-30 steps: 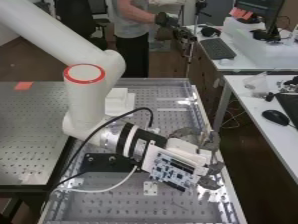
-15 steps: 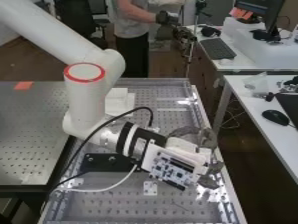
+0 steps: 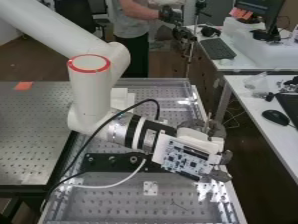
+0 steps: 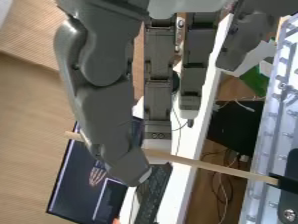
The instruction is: Grab the chopstick and place it in the clear container
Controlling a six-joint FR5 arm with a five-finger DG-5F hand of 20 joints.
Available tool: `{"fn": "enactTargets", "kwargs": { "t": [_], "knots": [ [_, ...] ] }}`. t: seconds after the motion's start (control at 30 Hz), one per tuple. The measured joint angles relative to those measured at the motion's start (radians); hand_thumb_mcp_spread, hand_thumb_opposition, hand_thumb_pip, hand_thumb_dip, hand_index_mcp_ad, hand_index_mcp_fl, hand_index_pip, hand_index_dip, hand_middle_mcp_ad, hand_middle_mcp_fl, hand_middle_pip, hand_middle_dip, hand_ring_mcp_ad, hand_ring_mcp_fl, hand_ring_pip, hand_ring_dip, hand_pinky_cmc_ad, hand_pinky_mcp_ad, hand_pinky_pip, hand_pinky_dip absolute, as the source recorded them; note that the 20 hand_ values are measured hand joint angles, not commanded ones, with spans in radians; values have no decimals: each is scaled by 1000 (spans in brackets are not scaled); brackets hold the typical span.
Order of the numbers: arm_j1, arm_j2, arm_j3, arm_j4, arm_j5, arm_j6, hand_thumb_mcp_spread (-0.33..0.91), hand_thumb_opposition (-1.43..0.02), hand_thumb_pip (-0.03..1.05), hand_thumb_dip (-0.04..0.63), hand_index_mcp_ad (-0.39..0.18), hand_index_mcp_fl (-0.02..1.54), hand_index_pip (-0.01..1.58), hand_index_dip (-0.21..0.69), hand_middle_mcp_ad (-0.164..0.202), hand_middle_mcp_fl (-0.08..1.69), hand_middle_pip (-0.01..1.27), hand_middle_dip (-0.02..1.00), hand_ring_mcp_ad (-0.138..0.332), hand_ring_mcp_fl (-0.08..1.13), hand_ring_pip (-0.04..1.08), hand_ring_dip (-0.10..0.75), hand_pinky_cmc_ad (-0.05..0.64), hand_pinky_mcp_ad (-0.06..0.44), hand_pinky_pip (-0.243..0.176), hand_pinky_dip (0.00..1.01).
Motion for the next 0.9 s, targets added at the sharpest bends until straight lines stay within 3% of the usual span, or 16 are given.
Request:
{"fn": "enactTargets", "kwargs": {
  "t": [0.27, 0.67, 0.9],
  "knots": [
    [-4, 14, 17, -15, -7, -27, 789, -1068, 367, 346, -180, 1101, 599, 414, -12, 1253, 243, 798, 82, 609, 113, 527, 304, 251, -2, 168],
    [5, 97, 27, -28, -14, -70, 789, -1080, 363, 346, -164, 1133, 583, 419, -12, 1281, 246, 798, 84, 611, 120, 543, 304, 251, -2, 168],
    [55, 175, -39, 1, -12, -79, 789, -1080, 363, 346, -155, 1140, 569, 442, -16, 1292, 246, 801, 82, 614, 120, 543, 307, 248, 0, 168]
  ]
}}
